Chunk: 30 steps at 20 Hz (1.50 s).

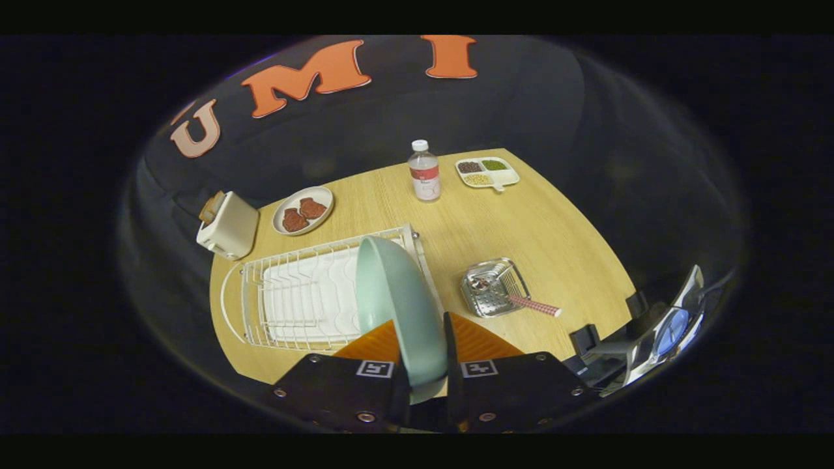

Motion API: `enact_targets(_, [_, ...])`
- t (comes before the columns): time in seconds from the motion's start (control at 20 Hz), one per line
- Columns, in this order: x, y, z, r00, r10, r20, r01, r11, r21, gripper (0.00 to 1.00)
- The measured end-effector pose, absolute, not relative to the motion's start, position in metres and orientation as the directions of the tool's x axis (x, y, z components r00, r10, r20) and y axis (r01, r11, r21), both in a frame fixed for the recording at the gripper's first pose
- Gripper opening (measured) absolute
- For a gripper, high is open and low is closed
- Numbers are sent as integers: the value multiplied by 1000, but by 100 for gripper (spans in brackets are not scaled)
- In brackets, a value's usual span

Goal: Take the plate from the dish rack, then take the spoon from the basket and place it into the plate.

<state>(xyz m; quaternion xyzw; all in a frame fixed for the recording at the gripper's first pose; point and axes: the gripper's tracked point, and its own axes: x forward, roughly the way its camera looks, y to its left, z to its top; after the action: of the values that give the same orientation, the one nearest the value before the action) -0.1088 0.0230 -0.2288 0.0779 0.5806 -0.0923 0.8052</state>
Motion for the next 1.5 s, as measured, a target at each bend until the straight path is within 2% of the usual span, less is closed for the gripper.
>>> enact_targets(0.5, [-194, 21, -265, 277, 156, -948, 325, 913, 245, 23])
enact_targets(0.8, [-219, 26, -282, 304, 296, -906, 311, 868, 388, 23])
enact_targets(1.2, [-255, 31, -334, 243, 426, -872, 309, 818, 485, 23])
enact_targets(1.5, [-265, 31, -374, 224, 457, -861, 324, 799, 507, 23])
